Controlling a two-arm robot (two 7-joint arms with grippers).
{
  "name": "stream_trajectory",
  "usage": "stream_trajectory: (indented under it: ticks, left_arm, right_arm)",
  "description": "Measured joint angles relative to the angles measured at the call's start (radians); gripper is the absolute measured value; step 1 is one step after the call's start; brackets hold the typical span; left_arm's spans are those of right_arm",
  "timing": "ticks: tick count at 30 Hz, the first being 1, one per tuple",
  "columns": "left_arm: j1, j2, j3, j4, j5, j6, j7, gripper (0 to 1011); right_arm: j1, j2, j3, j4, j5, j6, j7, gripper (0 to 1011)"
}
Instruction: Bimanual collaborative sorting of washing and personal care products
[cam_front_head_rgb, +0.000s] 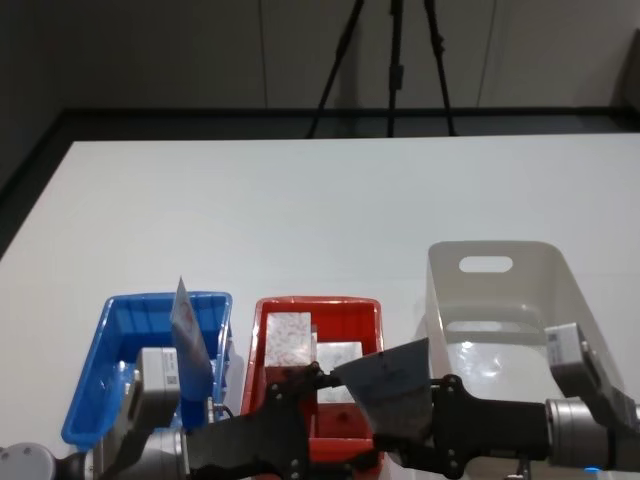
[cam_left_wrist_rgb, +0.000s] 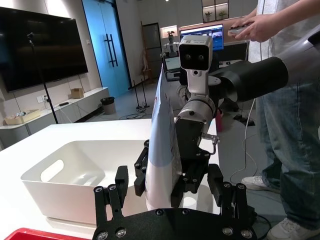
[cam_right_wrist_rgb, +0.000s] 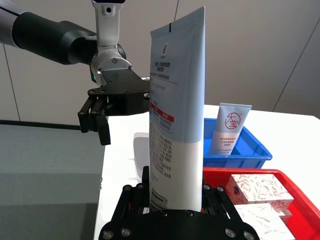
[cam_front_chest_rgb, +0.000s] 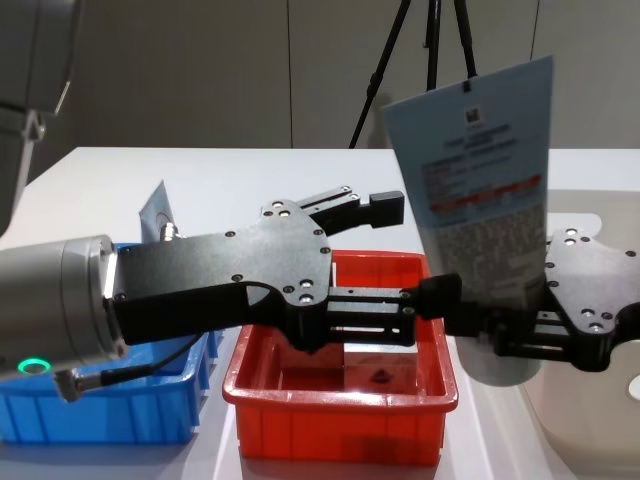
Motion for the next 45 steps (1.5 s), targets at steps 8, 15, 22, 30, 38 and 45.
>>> stream_trajectory:
  ticks: [8, 15, 22, 30, 38, 45]
  left_arm:
    - [0.0, 0.0, 0.0, 0.0, 0.0, 0.0, 0.0, 1001]
    - [0.0, 0.0, 0.0, 0.0, 0.0, 0.0, 0.0, 1001]
    - [0.0, 0.0, 0.0, 0.0, 0.0, 0.0, 0.0, 1001]
    - [0.0, 0.0, 0.0, 0.0, 0.0, 0.0, 0.0, 1001]
    - [0.0, 0.0, 0.0, 0.0, 0.0, 0.0, 0.0, 1001]
    - [0.0, 0.0, 0.0, 0.0, 0.0, 0.0, 0.0, 1001]
  right_arm:
    - [-0.051, 0.044, 0.052, -0.039, 0.01, 0.006, -0.054, 474]
    - [-0.09, 0.066, 0.104, -0.058, 0.012, 0.009, -0.111, 474]
    - [-0.107, 0.066, 0.14, -0.062, -0.003, 0.009, -0.158, 474]
    - [-0.11, 0.05, 0.171, -0.054, -0.03, 0.018, -0.21, 473]
    - [-0.108, 0.033, 0.198, -0.045, -0.061, 0.04, -0.262, 473]
    - [-0.097, 0.015, 0.22, -0.031, -0.09, 0.06, -0.309, 474]
